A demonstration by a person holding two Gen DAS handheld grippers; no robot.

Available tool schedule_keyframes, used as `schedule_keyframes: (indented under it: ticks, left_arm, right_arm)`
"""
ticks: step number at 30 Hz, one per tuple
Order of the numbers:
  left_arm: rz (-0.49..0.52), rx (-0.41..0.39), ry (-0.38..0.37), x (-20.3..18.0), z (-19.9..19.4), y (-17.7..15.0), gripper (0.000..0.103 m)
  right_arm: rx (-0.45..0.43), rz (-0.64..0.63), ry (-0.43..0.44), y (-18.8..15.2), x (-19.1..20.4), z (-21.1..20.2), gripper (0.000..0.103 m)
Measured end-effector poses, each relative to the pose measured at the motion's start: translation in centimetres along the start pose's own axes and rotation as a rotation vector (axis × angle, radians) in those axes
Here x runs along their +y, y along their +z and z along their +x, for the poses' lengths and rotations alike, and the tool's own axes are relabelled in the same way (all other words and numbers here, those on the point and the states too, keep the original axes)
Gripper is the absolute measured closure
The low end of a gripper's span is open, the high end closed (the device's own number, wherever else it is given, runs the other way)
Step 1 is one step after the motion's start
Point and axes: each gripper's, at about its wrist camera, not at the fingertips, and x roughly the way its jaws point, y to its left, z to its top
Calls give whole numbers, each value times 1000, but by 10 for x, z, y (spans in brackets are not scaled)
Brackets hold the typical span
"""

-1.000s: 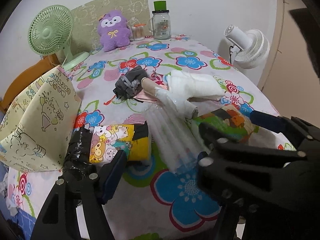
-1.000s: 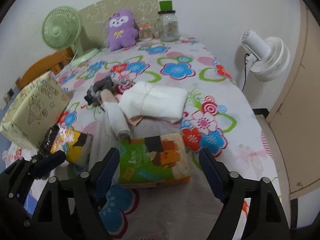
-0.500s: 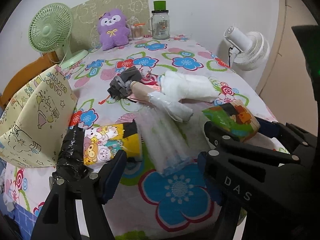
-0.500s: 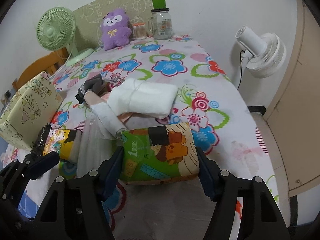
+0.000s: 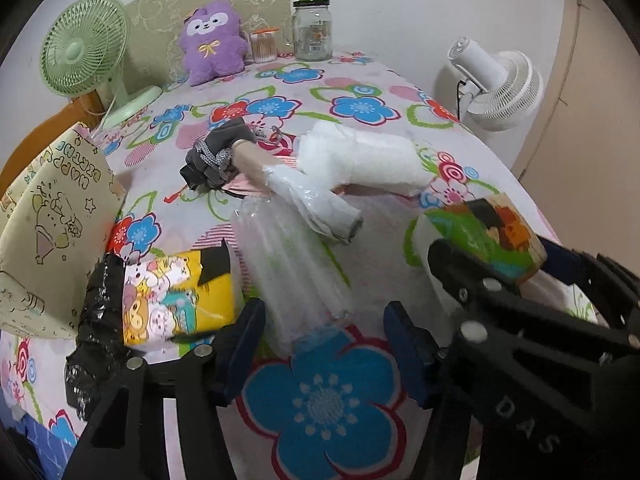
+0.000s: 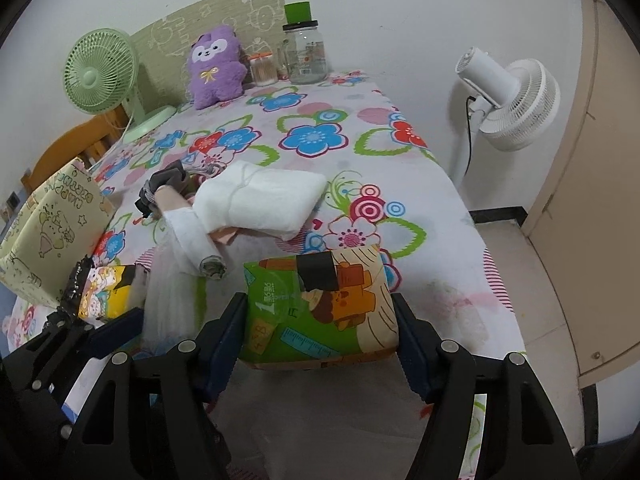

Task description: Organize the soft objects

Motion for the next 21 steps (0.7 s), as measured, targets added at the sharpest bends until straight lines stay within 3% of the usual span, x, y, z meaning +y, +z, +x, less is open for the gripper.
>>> schedule_keyframes:
  ticks: [5, 8, 11, 21]
  left_arm:
    - [4, -10, -30, 5, 2, 4, 60]
    - [-3, -11, -57, 8, 1, 3, 78]
    - [-7, -16, -73, 12, -1, 2, 88]
    - [5, -39, -110, 20, -17, -7, 95]
  right_arm:
    - [3, 0, 6, 5, 5, 4, 31]
    - [10, -1, 6, 6, 8, 6, 31]
    - [13, 1, 2, 6, 11, 7, 31]
    - [2, -25, -23, 2, 28, -4, 31]
